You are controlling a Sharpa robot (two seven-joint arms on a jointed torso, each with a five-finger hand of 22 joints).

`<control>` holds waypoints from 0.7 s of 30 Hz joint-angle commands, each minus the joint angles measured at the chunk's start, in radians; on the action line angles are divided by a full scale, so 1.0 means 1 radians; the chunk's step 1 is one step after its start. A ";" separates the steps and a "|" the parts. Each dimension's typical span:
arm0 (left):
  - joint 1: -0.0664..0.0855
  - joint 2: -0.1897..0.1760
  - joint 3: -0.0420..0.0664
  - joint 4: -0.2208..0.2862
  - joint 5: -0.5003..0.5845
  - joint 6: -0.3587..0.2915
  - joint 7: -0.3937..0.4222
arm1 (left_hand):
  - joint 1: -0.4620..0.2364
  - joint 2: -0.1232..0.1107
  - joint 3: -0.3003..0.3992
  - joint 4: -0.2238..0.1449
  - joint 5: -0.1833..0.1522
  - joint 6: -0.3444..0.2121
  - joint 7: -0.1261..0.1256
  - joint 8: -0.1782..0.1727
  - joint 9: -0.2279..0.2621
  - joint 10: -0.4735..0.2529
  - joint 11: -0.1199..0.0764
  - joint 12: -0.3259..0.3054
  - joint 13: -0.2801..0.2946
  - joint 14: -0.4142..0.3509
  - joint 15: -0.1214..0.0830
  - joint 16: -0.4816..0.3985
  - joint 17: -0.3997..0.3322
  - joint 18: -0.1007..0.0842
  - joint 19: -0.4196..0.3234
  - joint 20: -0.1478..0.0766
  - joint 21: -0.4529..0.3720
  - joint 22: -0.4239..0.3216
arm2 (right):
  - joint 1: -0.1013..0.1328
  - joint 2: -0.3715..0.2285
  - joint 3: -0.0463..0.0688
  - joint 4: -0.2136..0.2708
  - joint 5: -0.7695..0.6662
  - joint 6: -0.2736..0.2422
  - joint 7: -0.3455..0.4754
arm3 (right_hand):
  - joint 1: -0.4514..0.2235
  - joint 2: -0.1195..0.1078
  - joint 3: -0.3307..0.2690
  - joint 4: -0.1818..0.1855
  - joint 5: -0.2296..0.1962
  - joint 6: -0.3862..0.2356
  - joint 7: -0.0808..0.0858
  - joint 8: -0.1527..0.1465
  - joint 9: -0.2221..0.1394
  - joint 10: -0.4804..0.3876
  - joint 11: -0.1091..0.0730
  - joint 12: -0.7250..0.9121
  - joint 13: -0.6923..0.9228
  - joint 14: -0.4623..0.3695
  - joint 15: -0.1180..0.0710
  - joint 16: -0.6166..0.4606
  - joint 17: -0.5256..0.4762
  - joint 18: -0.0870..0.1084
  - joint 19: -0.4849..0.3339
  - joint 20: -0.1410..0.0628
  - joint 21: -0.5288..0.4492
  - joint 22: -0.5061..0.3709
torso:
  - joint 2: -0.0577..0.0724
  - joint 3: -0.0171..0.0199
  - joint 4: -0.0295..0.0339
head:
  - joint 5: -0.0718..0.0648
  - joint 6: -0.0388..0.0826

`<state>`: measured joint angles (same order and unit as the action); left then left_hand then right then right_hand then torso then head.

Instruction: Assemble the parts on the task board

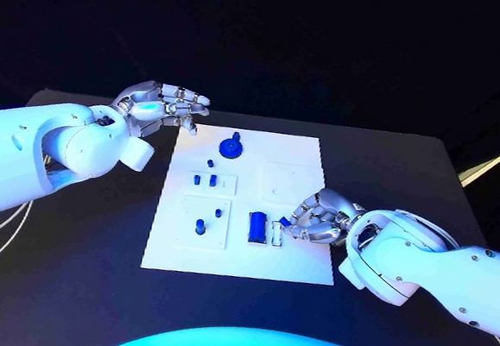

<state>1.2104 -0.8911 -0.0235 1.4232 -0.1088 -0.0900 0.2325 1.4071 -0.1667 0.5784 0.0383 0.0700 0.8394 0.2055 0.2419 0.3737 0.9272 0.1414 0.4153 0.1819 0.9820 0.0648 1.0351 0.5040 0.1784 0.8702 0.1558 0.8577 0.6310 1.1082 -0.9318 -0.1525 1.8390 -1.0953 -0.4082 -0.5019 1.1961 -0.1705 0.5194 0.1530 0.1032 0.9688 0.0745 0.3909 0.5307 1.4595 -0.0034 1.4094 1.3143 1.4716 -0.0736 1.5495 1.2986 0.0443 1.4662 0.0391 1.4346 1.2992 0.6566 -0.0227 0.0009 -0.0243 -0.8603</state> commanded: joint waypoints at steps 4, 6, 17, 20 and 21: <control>0.001 0.002 0.001 0.001 0.000 0.007 0.001 | 0.007 0.004 0.021 -0.013 0.025 -0.008 0.007 0.021 -0.005 -0.017 0.004 0.015 -0.010 -0.013 0.004 -0.017 -0.012 0.005 0.013 0.002 0.002 0.005 | -0.001 0.027 0.000 -0.022 0.013 0.022 -0.005 | -0.096 0.004 0.044 0.029 0.031 0.029 -0.010 0.052 0.053 0.034 -0.007 -0.007 0.151 0.095 -0.001 0.012 0.253 -0.022 0.082 -0.008 0.014 0.242 | -0.001 0.0003 0.0000 | 0.001 0.000; 0.001 0.002 0.001 0.001 0.000 0.008 0.000 | 0.007 0.003 0.021 -0.014 0.024 -0.008 0.007 0.021 -0.005 -0.017 0.004 0.015 -0.010 -0.013 0.004 -0.018 -0.012 0.005 0.012 0.002 0.003 0.006 | -0.002 0.034 0.000 -0.028 0.013 0.024 -0.008 | -0.111 0.003 0.039 0.034 0.031 0.034 -0.012 0.055 0.054 0.035 -0.009 -0.007 0.151 0.095 -0.002 0.012 0.253 -0.022 0.082 -0.009 0.014 0.242 | 0.000 0.0001 -0.0011 | 0.002 0.001; 0.001 0.002 0.001 0.001 0.000 0.012 0.000 | 0.006 0.003 0.021 -0.015 0.024 -0.008 0.007 0.020 -0.005 -0.018 0.004 0.015 -0.010 -0.013 0.004 -0.018 -0.012 0.005 0.011 0.002 0.004 0.007 | -0.006 0.064 0.000 -0.057 -0.011 0.046 -0.036 | -0.142 0.004 0.028 0.043 0.032 0.052 -0.019 0.067 0.061 0.039 -0.014 0.000 0.156 0.095 -0.007 0.012 0.254 -0.022 0.083 -0.012 0.017 0.242 | 0.001 0.0005 -0.0005 | 0.002 -0.001; 0.001 0.001 0.001 0.001 0.000 0.013 -0.001 | 0.005 0.002 0.022 -0.014 0.023 -0.008 0.008 0.020 -0.005 -0.018 0.005 0.015 -0.011 -0.014 0.004 -0.018 -0.012 0.005 0.010 0.003 0.005 0.008 | -0.008 0.067 -0.001 -0.061 -0.020 0.052 -0.042 | -0.144 0.003 0.027 0.043 0.032 0.053 -0.020 0.068 0.062 0.039 -0.015 0.000 0.156 0.095 -0.007 0.012 0.253 -0.022 0.083 -0.012 0.017 0.242 | 0.000 0.0008 -0.0013 | 0.002 -0.003; 0.001 0.001 0.001 0.002 0.000 0.014 -0.001 | 0.005 0.002 0.022 -0.014 0.023 -0.008 0.008 0.020 -0.005 -0.018 0.005 0.015 -0.011 -0.014 0.004 -0.018 -0.012 0.005 0.010 0.003 0.005 0.008 | -0.009 0.069 -0.001 -0.062 -0.023 0.054 -0.044 | -0.144 0.003 0.027 0.043 0.032 0.053 -0.020 0.068 0.062 0.039 -0.015 0.000 0.156 0.095 -0.007 0.012 0.253 -0.022 0.083 -0.012 0.017 0.242 | 0.001 0.0010 -0.0012 | 0.002 -0.003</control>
<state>1.2104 -0.8913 -0.0235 1.4227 -0.1092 -0.0801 0.2307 1.4071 -0.1667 0.5784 0.0382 0.0700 0.8393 0.2056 0.2419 0.3737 0.9268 0.1414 0.4153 0.1815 0.9752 0.0713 1.0350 0.5038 0.1784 0.8701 0.1558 0.8578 0.6312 1.1010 -0.8649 -0.1532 1.7769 -1.1125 -0.3602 -0.5438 1.0933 -0.1722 0.5276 0.1813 0.1087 0.9905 0.0602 0.4182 0.5599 1.4595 -0.0037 1.4095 1.3143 1.4714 -0.0738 1.5496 1.2986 0.0442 1.4663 0.0390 1.4347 1.2992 0.6569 -0.0220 0.0002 -0.0224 -0.8619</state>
